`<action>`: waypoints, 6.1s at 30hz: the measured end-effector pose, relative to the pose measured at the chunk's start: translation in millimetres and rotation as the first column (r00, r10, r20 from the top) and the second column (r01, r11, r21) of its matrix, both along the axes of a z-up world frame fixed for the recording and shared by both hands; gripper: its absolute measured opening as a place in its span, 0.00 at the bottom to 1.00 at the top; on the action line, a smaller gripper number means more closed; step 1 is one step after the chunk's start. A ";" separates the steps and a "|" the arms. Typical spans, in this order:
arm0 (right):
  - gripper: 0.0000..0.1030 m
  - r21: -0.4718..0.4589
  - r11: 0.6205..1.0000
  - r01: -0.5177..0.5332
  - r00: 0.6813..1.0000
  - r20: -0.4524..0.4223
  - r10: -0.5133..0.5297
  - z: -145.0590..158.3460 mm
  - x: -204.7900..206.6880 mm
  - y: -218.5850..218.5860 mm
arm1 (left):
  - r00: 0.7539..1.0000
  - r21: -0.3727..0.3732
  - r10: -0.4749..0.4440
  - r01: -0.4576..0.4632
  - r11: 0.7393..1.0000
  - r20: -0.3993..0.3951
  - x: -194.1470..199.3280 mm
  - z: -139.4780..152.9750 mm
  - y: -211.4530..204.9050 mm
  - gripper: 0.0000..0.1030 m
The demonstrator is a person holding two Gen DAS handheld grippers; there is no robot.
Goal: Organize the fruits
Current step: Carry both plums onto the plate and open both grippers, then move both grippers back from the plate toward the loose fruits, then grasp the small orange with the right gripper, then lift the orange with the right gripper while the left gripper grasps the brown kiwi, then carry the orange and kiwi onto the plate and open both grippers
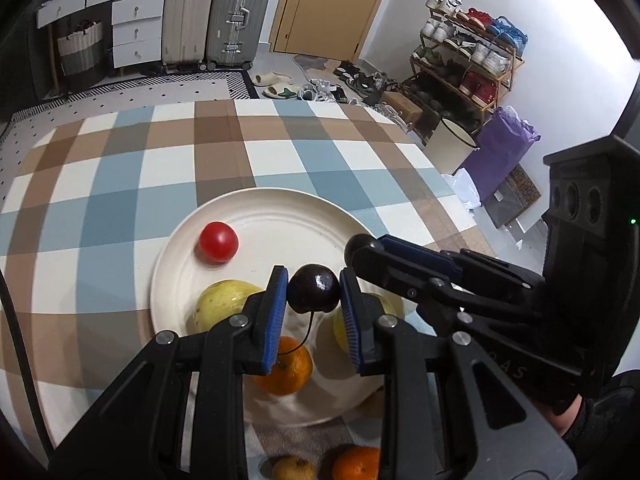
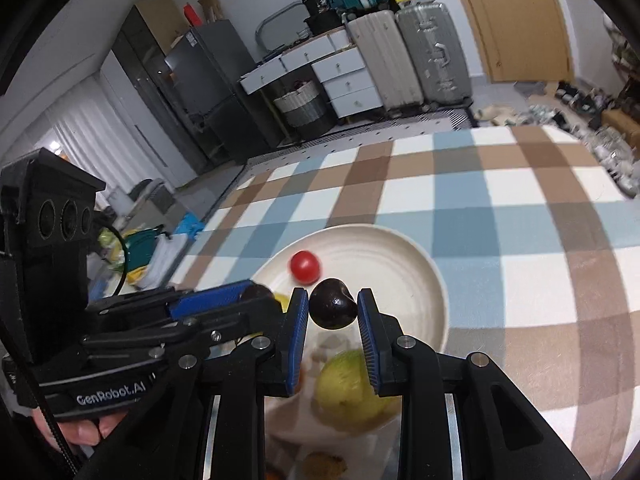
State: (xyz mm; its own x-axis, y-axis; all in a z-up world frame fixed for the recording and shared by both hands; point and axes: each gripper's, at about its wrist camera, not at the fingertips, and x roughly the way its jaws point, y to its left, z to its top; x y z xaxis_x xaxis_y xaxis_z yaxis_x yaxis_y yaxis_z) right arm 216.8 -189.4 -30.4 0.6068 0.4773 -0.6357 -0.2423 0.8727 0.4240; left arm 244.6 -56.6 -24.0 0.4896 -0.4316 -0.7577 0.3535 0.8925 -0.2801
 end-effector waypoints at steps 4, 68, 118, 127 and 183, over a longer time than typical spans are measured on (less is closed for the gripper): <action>0.25 -0.009 1.000 0.000 0.999 -0.033 0.000 -14.0 5.9 -0.2 | 1.000 0.003 0.007 -0.007 1.000 -0.030 9.6 -16.9 -0.8 0.23; 0.85 -0.137 0.988 -0.078 0.996 0.030 0.083 -4.4 -176.2 28.0 | 0.961 0.134 0.263 -0.273 0.953 0.085 -199.6 -7.9 90.7 0.99; 0.40 -0.037 0.996 -0.080 0.994 -0.071 0.077 -36.7 -142.4 9.0 | 0.980 0.029 0.192 -0.190 0.981 -0.060 -159.6 -49.6 98.7 0.99; 0.40 -0.039 0.998 -0.049 0.998 -0.052 0.047 -33.0 -148.0 -10.3 | 0.987 0.037 0.127 -0.124 0.992 -0.093 -132.9 -56.6 67.2 0.99; 0.40 0.013 0.999 -0.036 0.998 0.055 0.036 15.9 -83.1 -13.8 | 0.997 0.020 0.042 -0.043 0.999 0.059 -82.7 27.1 38.7 0.25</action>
